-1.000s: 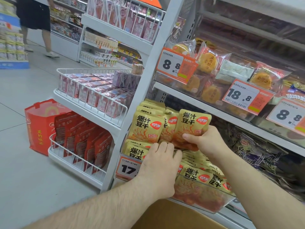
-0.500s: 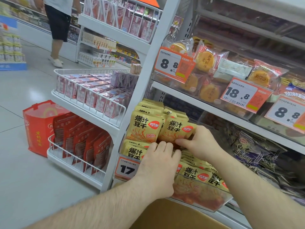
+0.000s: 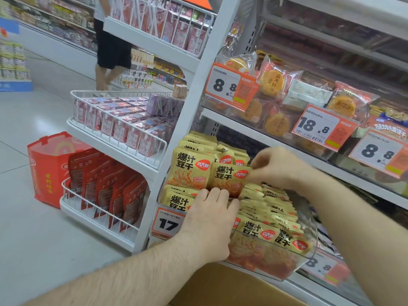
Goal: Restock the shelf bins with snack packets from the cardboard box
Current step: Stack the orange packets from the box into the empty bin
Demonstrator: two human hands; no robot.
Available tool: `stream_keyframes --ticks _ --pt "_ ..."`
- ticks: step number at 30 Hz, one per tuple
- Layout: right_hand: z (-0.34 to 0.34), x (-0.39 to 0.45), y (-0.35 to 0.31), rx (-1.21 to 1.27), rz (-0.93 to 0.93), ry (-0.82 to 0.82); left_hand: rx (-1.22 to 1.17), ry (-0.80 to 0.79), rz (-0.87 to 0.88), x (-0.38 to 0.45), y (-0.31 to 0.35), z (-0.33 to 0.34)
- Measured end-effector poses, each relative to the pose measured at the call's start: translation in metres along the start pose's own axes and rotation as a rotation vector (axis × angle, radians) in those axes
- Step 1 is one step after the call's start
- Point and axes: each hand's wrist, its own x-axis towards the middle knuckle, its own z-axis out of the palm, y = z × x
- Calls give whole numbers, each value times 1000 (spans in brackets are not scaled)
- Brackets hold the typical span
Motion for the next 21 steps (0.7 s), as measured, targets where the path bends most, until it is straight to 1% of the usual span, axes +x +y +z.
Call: stream_keyframes --ticks 2,3,5,6,8,13,16,18,21 --pt "-10 2 -11 145 -83 150 4 -5 0 0 0 0" --pt "-7 4 -17 150 -144 190 3 -9 -1 1 1 0" --pt "10 9 -27 101 -230 158 -2 -6 -6 1 0 0" --pt "19 12 -29 90 -237 132 -6 -3 -9 0 0 0" --pt "27 17 -29 134 -194 113 -10 0 -6 0 -1 0" --pt "14 18 -13 441 -5 115 -10 -2 1 1 -1 1" --pt "15 19 -1 564 79 127 6 -5 1 1 0 2" --pt "18 19 2 617 118 124 9 -5 -1 1 0 1" --pt "24 19 3 629 146 118 7 -2 -4 1 0 1"
